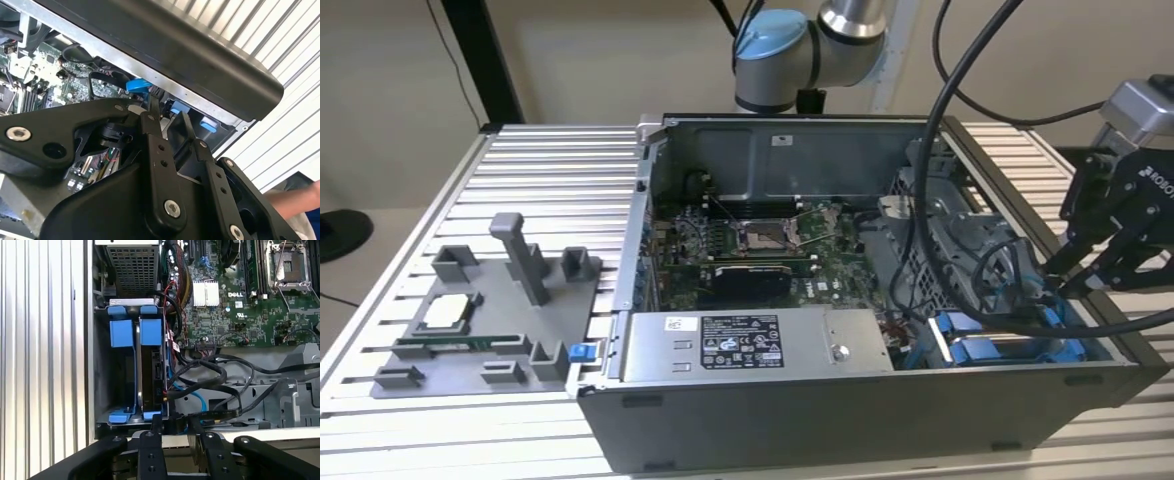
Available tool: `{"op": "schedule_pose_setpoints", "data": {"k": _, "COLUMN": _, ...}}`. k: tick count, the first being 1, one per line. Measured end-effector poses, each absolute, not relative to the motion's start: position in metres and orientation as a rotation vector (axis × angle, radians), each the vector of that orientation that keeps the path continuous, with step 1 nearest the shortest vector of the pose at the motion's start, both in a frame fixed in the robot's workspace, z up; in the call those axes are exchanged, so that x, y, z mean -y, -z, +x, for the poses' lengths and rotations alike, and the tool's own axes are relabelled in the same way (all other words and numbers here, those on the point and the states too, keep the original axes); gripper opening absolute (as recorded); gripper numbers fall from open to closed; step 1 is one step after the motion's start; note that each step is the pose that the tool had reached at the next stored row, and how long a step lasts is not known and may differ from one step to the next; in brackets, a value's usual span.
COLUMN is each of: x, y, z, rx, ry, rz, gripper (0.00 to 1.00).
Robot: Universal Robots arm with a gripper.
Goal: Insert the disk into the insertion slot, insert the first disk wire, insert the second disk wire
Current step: 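Insert the second disk wire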
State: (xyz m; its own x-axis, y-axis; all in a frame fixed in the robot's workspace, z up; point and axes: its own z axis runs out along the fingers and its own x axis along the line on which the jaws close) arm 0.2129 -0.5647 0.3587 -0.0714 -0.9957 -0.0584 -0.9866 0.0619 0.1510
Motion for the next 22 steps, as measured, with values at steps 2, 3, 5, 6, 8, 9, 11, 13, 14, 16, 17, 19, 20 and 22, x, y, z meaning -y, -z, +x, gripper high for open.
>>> {"op": "schedule_pose_setpoints", "data": {"k": 2, "x": 0.565, "y": -0.358, "z": 0.212, "rx": 2.244, "ry": 0.232, "rz": 2.098, "gripper": 1.0}}
{"op": "schedule_pose_setpoints", "data": {"k": 3, "x": 0.565, "y": -0.358, "z": 0.212, "rx": 2.244, "ry": 0.232, "rz": 2.098, "gripper": 1.0}}
{"op": "schedule_pose_setpoints", "data": {"k": 5, "x": 0.565, "y": -0.358, "z": 0.212, "rx": 2.244, "ry": 0.232, "rz": 2.098, "gripper": 1.0}}
{"op": "schedule_pose_setpoints", "data": {"k": 6, "x": 0.565, "y": -0.358, "z": 0.212, "rx": 2.244, "ry": 0.232, "rz": 2.098, "gripper": 1.0}}
{"op": "schedule_pose_setpoints", "data": {"k": 8, "x": 0.564, "y": -0.357, "z": 0.212, "rx": 2.244, "ry": 0.232, "rz": 2.098, "gripper": 1.0}}
{"op": "schedule_pose_setpoints", "data": {"k": 9, "x": 0.564, "y": -0.357, "z": 0.212, "rx": 2.244, "ry": 0.232, "rz": 2.098, "gripper": 1.0}}
{"op": "schedule_pose_setpoints", "data": {"k": 11, "x": 0.564, "y": -0.357, "z": 0.212, "rx": 2.244, "ry": 0.232, "rz": 2.098, "gripper": 1.0}}
{"op": "schedule_pose_setpoints", "data": {"k": 13, "x": 0.564, "y": -0.358, "z": 0.211, "rx": 2.244, "ry": 0.232, "rz": 2.098, "gripper": 0.0}}
{"op": "schedule_pose_setpoints", "data": {"k": 14, "x": 0.564, "y": -0.358, "z": 0.211, "rx": 2.244, "ry": 0.232, "rz": 2.098, "gripper": 0.0}}
{"op": "schedule_pose_setpoints", "data": {"k": 16, "x": 0.564, "y": -0.359, "z": 0.21, "rx": 2.244, "ry": 0.232, "rz": 2.098, "gripper": 0.0}}
{"op": "schedule_pose_setpoints", "data": {"k": 17, "x": 0.565, "y": -0.361, "z": 0.209, "rx": 2.244, "ry": 0.232, "rz": 2.098, "gripper": 0.0}}
{"op": "schedule_pose_setpoints", "data": {"k": 19, "x": 0.565, "y": -0.366, "z": 0.207, "rx": 2.245, "ry": 0.234, "rz": 2.099, "gripper": 0.0}}
{"op": "schedule_pose_setpoints", "data": {"k": 20, "x": 0.566, "y": -0.368, "z": 0.206, "rx": 2.245, "ry": 0.236, "rz": 2.099, "gripper": 0.0}}
{"op": "schedule_pose_setpoints", "data": {"k": 22, "x": 0.566, "y": -0.372, "z": 0.203, "rx": 2.246, "ry": 0.237, "rz": 2.1, "gripper": 0.0}}
